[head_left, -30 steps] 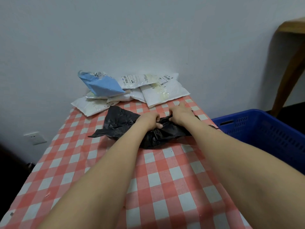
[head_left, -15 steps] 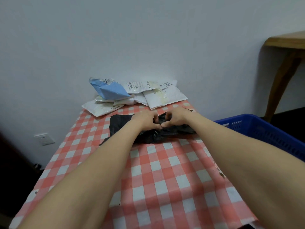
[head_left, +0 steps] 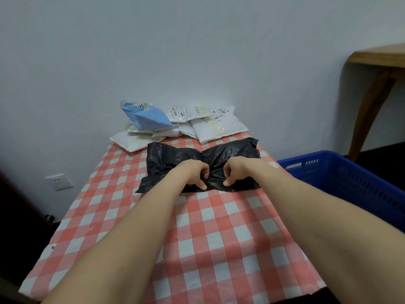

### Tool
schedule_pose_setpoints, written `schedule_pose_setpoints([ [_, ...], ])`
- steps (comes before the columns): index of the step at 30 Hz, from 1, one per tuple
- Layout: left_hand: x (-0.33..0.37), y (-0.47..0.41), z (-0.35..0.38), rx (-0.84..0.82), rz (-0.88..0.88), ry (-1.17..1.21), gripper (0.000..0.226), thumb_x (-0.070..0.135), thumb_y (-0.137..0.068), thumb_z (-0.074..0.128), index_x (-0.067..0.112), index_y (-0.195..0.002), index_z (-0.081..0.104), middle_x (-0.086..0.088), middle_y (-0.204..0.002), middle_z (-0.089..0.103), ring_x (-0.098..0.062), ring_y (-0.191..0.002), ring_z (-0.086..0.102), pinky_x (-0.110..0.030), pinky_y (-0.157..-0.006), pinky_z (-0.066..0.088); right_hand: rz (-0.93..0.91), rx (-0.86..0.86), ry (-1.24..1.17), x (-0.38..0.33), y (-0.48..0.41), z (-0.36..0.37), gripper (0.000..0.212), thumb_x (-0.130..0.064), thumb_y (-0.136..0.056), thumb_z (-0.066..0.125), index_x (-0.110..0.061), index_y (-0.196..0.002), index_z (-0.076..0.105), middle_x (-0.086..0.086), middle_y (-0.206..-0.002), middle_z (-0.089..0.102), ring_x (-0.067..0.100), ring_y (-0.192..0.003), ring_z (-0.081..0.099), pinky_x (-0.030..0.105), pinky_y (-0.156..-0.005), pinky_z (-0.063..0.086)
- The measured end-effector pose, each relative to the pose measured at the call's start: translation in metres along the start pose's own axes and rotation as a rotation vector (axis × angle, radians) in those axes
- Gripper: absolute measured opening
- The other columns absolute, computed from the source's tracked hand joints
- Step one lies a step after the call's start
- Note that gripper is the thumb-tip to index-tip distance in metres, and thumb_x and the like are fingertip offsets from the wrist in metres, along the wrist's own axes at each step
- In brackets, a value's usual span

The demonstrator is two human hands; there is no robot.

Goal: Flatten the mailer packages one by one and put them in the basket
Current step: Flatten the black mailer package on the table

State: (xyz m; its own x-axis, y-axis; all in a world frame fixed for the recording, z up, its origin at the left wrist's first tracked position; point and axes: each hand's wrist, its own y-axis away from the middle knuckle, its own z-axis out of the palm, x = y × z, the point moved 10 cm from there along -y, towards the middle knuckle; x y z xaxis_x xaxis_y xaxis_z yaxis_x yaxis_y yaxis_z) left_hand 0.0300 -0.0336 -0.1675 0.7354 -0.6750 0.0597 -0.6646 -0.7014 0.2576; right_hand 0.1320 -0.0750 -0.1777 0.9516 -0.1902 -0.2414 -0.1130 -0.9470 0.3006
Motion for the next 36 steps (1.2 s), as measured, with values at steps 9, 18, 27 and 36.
schedule_pose_setpoints([
  [9,0.000,-0.002,0.001,0.041,-0.010,0.082,0.020,0.018,-0.084,0.070,0.019,-0.073,0.054,0.003,-0.081,0.061,-0.013,-0.059,0.060,-0.026,-0.071,0.050,-0.010,-0.016,0.138,-0.009,0.002,0.002,0.033,-0.034,-0.093,0.058,-0.013,-0.118,0.062,0.005,-0.120,0.059,0.026,-0.108,0.055,0.034,-0.087,0.046],
  [18,-0.057,0.033,-0.055,0.263,-0.099,0.266,0.016,0.022,-0.078,0.077,0.017,-0.080,0.062,0.002,-0.079,0.062,-0.015,-0.074,0.058,-0.027,-0.060,0.053,-0.081,0.126,-0.082,-0.038,0.004,-0.031,0.044,-0.048,-0.081,0.070,-0.017,-0.111,0.059,0.002,-0.114,0.060,0.022,-0.103,0.055,0.035,-0.090,0.046],
  [27,-0.080,0.041,-0.010,0.003,-0.177,0.075,0.049,0.030,-0.072,0.081,0.022,-0.107,0.048,-0.001,-0.107,0.051,-0.022,-0.093,0.053,-0.035,-0.075,0.050,-0.133,0.052,-0.059,-0.073,-0.015,0.001,0.060,-0.040,-0.069,0.083,-0.021,-0.116,0.052,0.002,-0.123,0.054,0.023,-0.109,0.053,0.043,-0.098,0.045],
  [36,-0.085,0.030,0.006,-0.054,-0.146,0.021,0.030,0.033,-0.079,0.075,0.022,-0.095,0.052,0.000,-0.101,0.058,-0.024,-0.084,0.060,-0.036,-0.072,0.053,-0.117,0.015,-0.003,-0.066,-0.025,0.009,0.021,-0.036,-0.079,0.076,-0.023,-0.082,0.059,-0.005,-0.088,0.057,0.021,-0.096,0.056,0.032,-0.080,0.046],
])
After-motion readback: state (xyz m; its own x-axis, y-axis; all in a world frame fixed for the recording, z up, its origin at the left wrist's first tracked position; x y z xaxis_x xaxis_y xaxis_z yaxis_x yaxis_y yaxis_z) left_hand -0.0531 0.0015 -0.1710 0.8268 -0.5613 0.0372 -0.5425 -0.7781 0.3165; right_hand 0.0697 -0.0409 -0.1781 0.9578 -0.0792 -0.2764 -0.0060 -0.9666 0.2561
